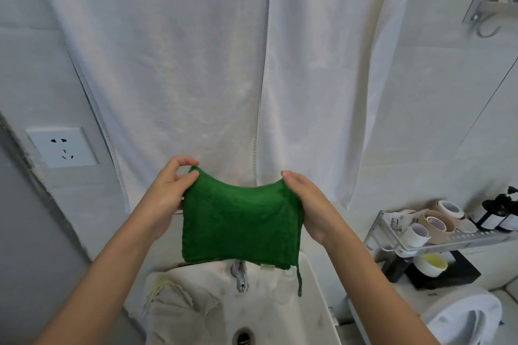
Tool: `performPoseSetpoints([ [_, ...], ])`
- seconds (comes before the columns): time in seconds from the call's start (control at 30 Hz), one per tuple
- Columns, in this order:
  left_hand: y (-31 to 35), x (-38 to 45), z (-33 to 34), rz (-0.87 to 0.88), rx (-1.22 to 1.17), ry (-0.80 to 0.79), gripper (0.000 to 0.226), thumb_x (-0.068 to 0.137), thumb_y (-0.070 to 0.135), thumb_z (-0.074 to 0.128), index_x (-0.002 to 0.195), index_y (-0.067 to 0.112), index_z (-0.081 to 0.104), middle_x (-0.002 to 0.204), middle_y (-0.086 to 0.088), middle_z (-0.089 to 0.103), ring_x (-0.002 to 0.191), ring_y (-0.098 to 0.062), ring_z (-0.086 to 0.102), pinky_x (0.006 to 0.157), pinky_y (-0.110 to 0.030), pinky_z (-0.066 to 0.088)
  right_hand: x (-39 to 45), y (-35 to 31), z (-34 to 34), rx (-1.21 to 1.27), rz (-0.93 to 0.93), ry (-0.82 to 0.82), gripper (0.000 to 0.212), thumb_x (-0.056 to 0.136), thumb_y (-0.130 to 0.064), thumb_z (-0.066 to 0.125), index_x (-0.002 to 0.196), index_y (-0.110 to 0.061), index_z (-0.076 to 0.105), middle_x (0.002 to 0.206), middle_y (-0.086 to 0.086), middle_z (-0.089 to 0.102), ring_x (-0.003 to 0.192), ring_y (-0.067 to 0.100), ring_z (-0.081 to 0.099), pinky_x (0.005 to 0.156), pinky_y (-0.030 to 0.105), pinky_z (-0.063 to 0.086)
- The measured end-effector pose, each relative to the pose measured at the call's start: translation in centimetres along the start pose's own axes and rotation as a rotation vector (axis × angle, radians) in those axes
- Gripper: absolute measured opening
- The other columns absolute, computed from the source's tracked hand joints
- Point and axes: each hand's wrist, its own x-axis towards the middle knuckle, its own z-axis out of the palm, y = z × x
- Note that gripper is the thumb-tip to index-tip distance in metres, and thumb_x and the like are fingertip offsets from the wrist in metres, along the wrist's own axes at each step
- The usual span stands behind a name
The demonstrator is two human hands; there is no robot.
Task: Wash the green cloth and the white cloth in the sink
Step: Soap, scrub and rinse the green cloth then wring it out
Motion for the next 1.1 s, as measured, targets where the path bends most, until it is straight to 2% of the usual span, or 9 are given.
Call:
performPoseSetpoints([
  [0.1, 0.4, -0.7, -1.1, -0.008, -0.037, -0.159, 0.026, 0.090, -0.005, 0.052, 0.105, 0.016, 0.057, 0.091, -0.006, 0.065, 0.076, -0.017, 0.062, 0.064, -0.030, 0.046, -0.1, 0.1, -0.5, -0.088, -0.066, -0.098, 0.064, 0.084, -0.003, 0.071, 0.132, -0.038, 0.048, 0.121, 0.013, 0.062, 0.107, 0.027, 0.065, 0.091, 0.034, 0.055],
  [0.17, 0.3, -1.0, -1.9, 0.027, 0.044, -0.211, 0.038, 0.086, -0.013, 0.052, 0.109, 0.016, 0.060, 0.102, -0.004, 0.066, 0.090, -0.018, 0.063, 0.072, -0.033, 0.050, -0.1, 0.1, -0.9, -0.171, -0.130, -0.123, 0.061, 0.085, 0.004, 0.067, 0.129, -0.037, 0.052, 0.121, 0.009, 0.063, 0.110, 0.024, 0.064, 0.088, 0.029, 0.055],
  [0.3, -0.6, -0.9, -2.7, 0.197, 0.260, -0.178, 0.046, 0.088, -0.014, 0.051, 0.107, 0.027, 0.063, 0.110, 0.006, 0.064, 0.098, -0.008, 0.062, 0.078, -0.024, 0.051, 0.0, 0.3, -1.2, -0.368, -0.321, -0.148, 0.040, 0.092, 0.003, 0.057, 0.115, -0.029, 0.063, 0.114, -0.002, 0.066, 0.104, 0.017, 0.064, 0.083, 0.025, 0.054],
  [0.4, -1.9, -1.1, -2.5, 0.422, 0.590, -0.075, 0.043, 0.093, -0.006, 0.047, 0.106, 0.034, 0.058, 0.111, 0.015, 0.060, 0.098, -0.005, 0.058, 0.082, -0.015, 0.045, -0.2, 0.4, -0.8, -0.825, -0.503, -0.045, 0.030, 0.099, -0.009, 0.050, 0.120, -0.028, 0.060, 0.107, -0.002, 0.066, 0.092, 0.020, 0.064, 0.078, 0.028, 0.053],
  [0.57, -3.4, -0.9, -2.4, 0.462, 0.891, 0.046, 0.032, 0.099, 0.011, 0.039, 0.124, 0.026, 0.053, 0.088, -0.001, 0.064, 0.077, -0.022, 0.061, 0.072, -0.036, 0.051, -0.4, 0.7, 0.0, -1.195, -0.640, 0.068, 0.033, 0.104, -0.016, 0.036, 0.131, -0.027, 0.050, 0.087, 0.008, 0.068, 0.075, 0.029, 0.060, 0.069, 0.042, 0.050],
  [0.73, -3.8, 0.4, -2.9, 0.193, 0.408, 0.016, 0.033, 0.097, -0.002, 0.039, 0.091, 0.022, 0.061, 0.071, -0.009, 0.068, 0.072, -0.025, 0.068, 0.074, -0.036, 0.055, 0.0, 0.4, 0.6, -1.175, -0.619, 0.024, 0.030, 0.103, -0.013, 0.038, 0.127, -0.021, 0.055, 0.062, -0.007, 0.050, 0.057, 0.015, 0.048, 0.054, 0.029, 0.036],
  [0.9, -7.6, 0.1, 0.3, 0.001, 0.282, -0.136, 0.016, 0.095, 0.006, 0.052, 0.099, 0.020, 0.058, 0.100, -0.015, 0.068, 0.084, -0.020, 0.066, 0.074, -0.030, 0.054, 0.2, 0.8, 1.3, -1.218, -0.590, -0.124, 0.032, 0.103, -0.011, 0.037, 0.125, -0.023, 0.057, 0.119, -0.001, 0.066, 0.099, 0.024, 0.063, 0.086, 0.038, 0.050],
  [1.0, -9.8, -0.6, 1.9, -0.104, 0.169, -0.182, 0.013, 0.095, 0.005, 0.052, 0.103, 0.014, 0.059, 0.106, -0.019, 0.066, 0.084, -0.021, 0.064, 0.064, -0.016, 0.052, 0.1, 0.2, 0.3, -1.039, -0.522, -0.146, 0.033, 0.102, -0.008, 0.037, 0.120, -0.025, 0.059, 0.116, -0.010, 0.064, 0.101, 0.012, 0.060, 0.089, 0.026, 0.047],
  [1.1, -11.1, -0.6, 2.7, -0.121, 0.185, -0.286, 0.016, 0.096, 0.017, 0.053, 0.108, 0.027, 0.058, 0.110, -0.006, 0.067, 0.098, -0.016, 0.065, 0.084, -0.026, 0.053, -0.2, -0.4, -0.2, -0.938, -0.483, -0.188, 0.033, 0.101, -0.006, 0.039, 0.118, -0.027, 0.059, 0.106, -0.025, 0.058, 0.097, -0.007, 0.054, 0.083, 0.010, 0.039],
])
